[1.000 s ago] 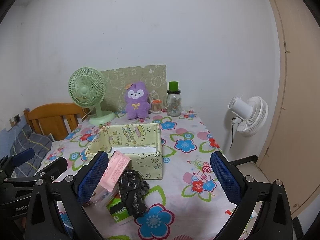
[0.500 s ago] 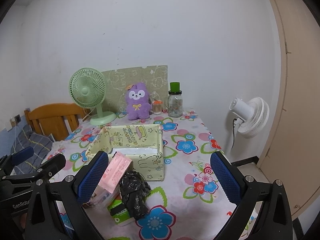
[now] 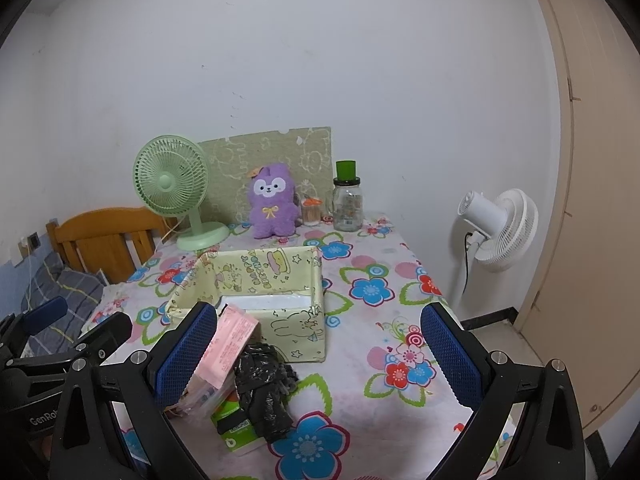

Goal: Organize soft objects

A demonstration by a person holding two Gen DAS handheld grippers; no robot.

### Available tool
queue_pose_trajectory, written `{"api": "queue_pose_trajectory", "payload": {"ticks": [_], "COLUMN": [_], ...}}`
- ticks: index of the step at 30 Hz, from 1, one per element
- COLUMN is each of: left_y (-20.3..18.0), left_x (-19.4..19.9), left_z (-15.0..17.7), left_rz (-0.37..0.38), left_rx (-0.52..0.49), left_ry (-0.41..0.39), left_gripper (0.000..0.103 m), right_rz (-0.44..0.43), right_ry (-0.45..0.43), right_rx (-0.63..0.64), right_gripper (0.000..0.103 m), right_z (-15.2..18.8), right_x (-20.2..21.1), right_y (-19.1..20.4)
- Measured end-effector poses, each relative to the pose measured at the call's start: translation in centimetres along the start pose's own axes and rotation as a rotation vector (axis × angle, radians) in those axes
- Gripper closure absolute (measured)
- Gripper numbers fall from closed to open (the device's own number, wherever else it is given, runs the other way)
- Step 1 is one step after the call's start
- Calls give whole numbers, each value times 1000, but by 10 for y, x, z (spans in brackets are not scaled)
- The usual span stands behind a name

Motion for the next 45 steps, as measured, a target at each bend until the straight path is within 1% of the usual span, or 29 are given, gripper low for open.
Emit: {"api": "queue_pose_trajectory", "payload": {"ticks": [8,27,31,37,45], "left_y": [0,-4,-4,-5,-7], "left_x": [-5,-9,-9,-10,-11], "left_z": [0,2,2,2,5], "left_rz": [-8,4,6,6,8], "left_rx": [-2,-7,-7,-7,-5], "left_ry": [11,18,16,18,21], "left_gripper": [4,9,10,13,14], "right_rz": [0,3,11,10,8], "right_ry": [5,12,10,14,17], "right_rx": [1,4,12,12,12], "right_gripper": [1,1,3,3,3], "right_z": [0,3,5,5,5], "right_x": [-3,-6,-6,-7,-8], "right_y": [-1,1,3,3,3]}}
Point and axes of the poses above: each gripper's, at about its wrist camera, not at the fingertips, and x roughly against the way its jaws point, y to its left, z to its underside, the point moved 4 cm from there along -x, roughly the way its jaws point, and after that the axes turned 13 degrees about z, right-handed, at the moved point
